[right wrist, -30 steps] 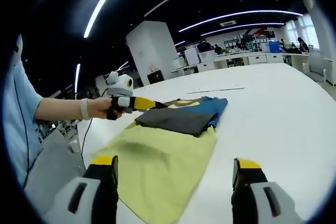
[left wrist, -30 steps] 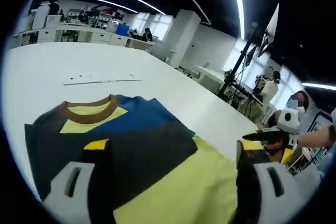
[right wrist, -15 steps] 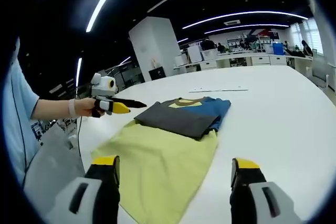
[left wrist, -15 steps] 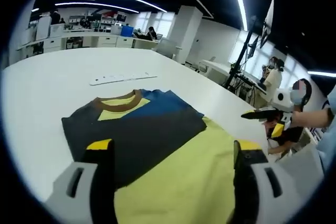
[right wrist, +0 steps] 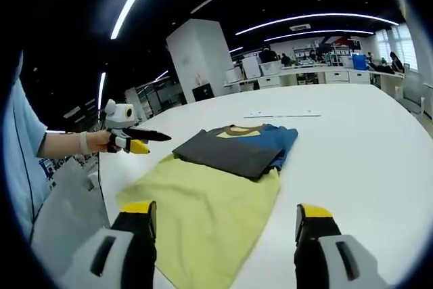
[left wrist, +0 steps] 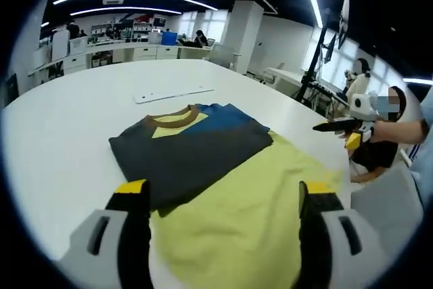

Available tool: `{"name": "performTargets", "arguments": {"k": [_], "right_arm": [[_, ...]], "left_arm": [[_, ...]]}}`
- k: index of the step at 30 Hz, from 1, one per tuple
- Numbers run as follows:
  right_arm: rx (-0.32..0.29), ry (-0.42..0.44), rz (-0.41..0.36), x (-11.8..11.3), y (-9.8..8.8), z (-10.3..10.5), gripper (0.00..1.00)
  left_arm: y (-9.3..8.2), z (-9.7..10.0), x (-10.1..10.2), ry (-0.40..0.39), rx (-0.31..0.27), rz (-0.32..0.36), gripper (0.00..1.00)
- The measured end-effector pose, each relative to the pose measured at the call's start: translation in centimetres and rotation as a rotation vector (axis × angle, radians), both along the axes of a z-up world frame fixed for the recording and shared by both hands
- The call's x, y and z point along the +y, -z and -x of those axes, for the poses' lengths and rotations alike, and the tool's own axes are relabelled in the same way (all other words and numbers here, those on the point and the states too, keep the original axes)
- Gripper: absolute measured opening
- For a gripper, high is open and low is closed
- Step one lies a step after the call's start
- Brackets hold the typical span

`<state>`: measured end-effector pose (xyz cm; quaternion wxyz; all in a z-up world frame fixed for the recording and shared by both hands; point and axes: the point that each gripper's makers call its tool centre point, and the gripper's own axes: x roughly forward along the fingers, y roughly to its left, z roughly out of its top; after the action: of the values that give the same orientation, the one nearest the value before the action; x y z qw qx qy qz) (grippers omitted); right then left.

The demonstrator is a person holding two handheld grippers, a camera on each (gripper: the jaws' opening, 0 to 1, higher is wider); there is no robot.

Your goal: Fold the garment on the visible template until the final outline fits inside the template.

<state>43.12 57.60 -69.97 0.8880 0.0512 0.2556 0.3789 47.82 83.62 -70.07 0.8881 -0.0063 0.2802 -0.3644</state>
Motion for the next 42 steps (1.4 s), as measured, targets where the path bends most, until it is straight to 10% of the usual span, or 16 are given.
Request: {"name": "performTargets", "arguments": {"k": [42], "right_arm": [[0.152, -0.075, 0.124, -2.2, 4.0, 5.7, 0.49]], "left_arm": [[3.9, 11.2, 6.2, 0.038, 0.162, -0.094, 0.6]]}}
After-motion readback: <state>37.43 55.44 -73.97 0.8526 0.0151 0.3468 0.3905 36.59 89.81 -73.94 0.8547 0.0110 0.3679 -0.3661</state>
